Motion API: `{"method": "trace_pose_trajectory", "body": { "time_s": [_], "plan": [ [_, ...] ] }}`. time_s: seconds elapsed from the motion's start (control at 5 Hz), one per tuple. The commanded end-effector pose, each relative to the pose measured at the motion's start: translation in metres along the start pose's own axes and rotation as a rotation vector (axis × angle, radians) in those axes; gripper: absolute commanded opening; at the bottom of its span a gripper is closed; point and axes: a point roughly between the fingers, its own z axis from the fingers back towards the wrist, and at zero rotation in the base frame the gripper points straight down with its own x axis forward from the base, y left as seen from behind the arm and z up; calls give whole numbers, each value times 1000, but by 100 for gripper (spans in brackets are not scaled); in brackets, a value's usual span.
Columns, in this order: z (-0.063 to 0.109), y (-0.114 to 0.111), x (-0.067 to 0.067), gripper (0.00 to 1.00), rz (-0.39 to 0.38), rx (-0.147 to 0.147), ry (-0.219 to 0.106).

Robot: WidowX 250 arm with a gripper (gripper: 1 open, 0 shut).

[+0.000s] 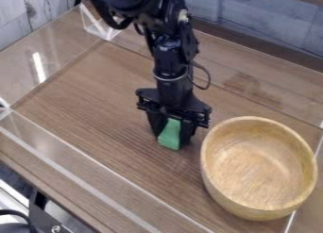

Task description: Put green stick into wooden bowl

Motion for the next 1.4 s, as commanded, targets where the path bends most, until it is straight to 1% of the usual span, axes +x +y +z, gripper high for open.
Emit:
{"method": "trace_pose_trajectory", "body": {
  "time_s": [0.0,0.4,0.6,0.8,1.0,1.2],
  "plan": [
    [16,-7,8,0,-35,-3,-60],
    [18,-5,16,0,16,-1,-76],
    [15,1,17,0,66,1,-86],
    [35,1,14,0,102,-5,-101],
    [56,-3,8,0,71,-26,-128],
    [68,-23,-3,0,42,-56,-149]
  ]
}}
